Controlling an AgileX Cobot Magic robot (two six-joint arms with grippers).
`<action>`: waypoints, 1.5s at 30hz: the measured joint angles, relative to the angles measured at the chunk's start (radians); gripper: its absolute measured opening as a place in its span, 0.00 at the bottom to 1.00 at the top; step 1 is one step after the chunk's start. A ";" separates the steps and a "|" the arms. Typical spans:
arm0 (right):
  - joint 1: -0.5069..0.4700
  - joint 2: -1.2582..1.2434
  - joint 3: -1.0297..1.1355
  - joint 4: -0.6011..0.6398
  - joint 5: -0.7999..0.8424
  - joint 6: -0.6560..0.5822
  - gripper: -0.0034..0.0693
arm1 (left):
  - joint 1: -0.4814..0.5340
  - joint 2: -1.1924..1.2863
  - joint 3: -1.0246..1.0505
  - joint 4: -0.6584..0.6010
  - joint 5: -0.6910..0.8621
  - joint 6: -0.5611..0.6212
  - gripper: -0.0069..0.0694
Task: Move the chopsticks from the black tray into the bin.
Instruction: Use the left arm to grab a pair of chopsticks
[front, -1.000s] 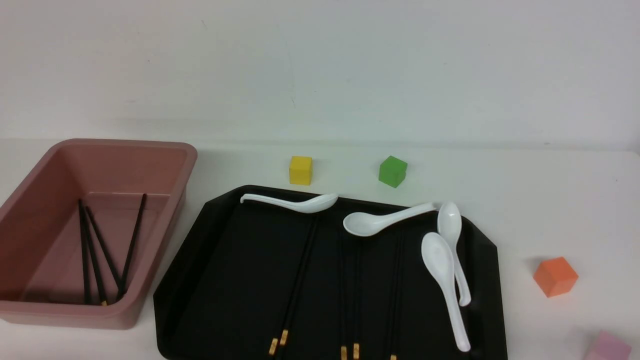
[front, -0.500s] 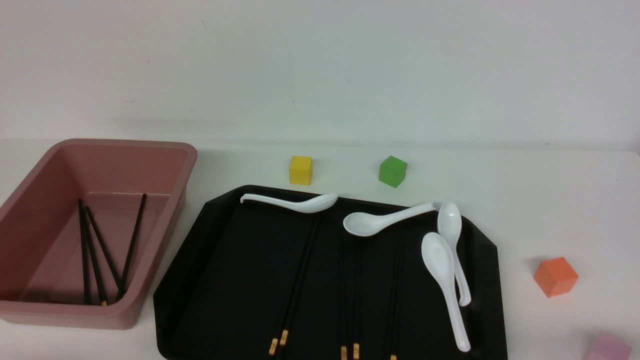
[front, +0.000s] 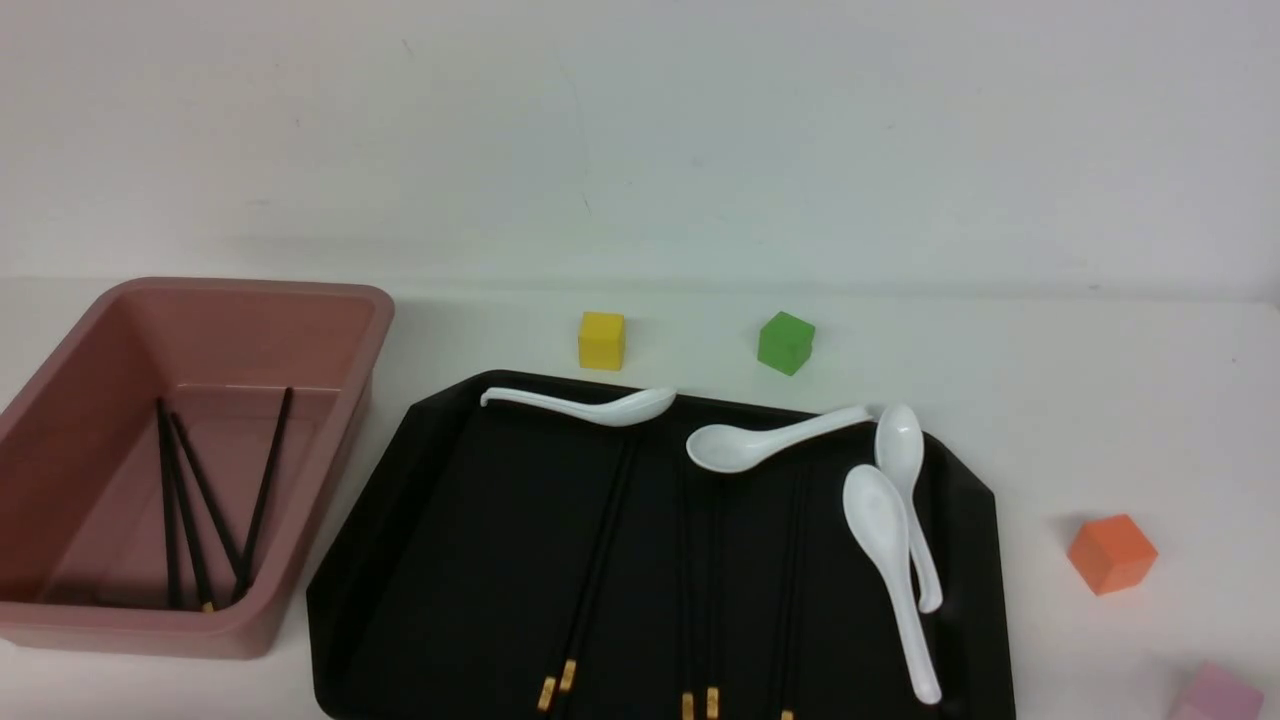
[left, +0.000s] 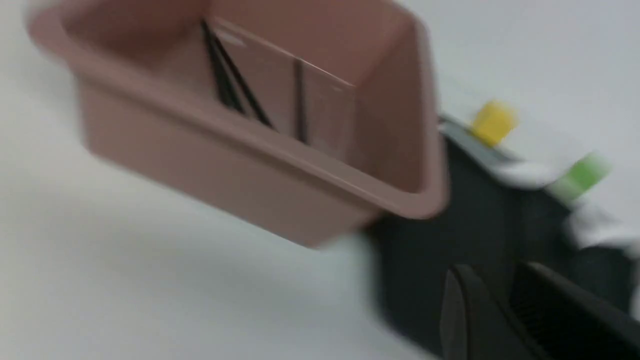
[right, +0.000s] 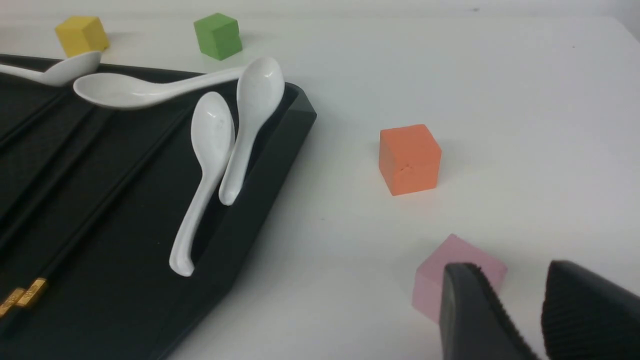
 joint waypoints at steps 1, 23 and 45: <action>0.000 0.000 0.000 0.000 0.000 0.000 0.38 | 0.000 0.000 0.000 -0.103 -0.003 -0.068 0.26; 0.000 0.000 0.000 0.000 0.000 0.000 0.38 | 0.000 0.000 -0.127 -0.825 -0.047 -0.094 0.18; 0.000 0.000 0.000 0.000 0.000 0.000 0.38 | -0.057 1.238 -0.887 -0.239 0.785 0.318 0.07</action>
